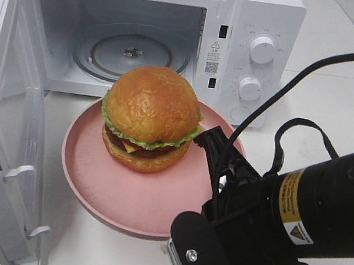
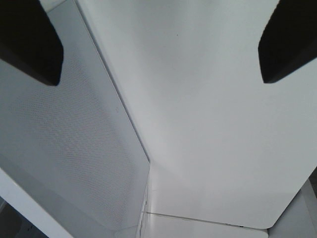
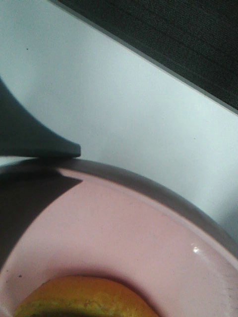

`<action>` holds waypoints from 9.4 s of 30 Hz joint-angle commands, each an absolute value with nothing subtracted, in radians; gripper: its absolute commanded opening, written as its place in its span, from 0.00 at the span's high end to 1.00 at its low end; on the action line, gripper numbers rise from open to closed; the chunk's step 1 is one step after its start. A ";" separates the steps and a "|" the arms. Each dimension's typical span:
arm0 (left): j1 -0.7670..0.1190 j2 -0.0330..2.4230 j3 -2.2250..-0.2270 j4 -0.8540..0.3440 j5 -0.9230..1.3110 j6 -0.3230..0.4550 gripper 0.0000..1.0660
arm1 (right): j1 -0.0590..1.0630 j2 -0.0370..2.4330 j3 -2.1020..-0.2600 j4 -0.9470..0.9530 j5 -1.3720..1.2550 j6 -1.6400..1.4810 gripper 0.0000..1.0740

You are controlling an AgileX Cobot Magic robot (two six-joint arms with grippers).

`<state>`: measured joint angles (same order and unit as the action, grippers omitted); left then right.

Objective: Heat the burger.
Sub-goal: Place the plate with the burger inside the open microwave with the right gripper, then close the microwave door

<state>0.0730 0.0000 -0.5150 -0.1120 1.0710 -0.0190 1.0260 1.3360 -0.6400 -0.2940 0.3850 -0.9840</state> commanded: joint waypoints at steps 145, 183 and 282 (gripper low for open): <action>0.068 0.000 -0.515 -0.114 1.067 -0.017 0.04 | 0.733 2.424 -2.059 -0.335 0.544 -0.849 1.00; 0.068 0.000 -0.515 -0.114 1.067 -0.017 0.04 | 0.733 2.419 -1.999 -0.302 0.517 -0.772 0.52; 0.068 0.000 -0.515 -0.114 1.067 -0.017 0.04 | 0.736 0.515 -0.668 -0.019 1.142 0.182 0.30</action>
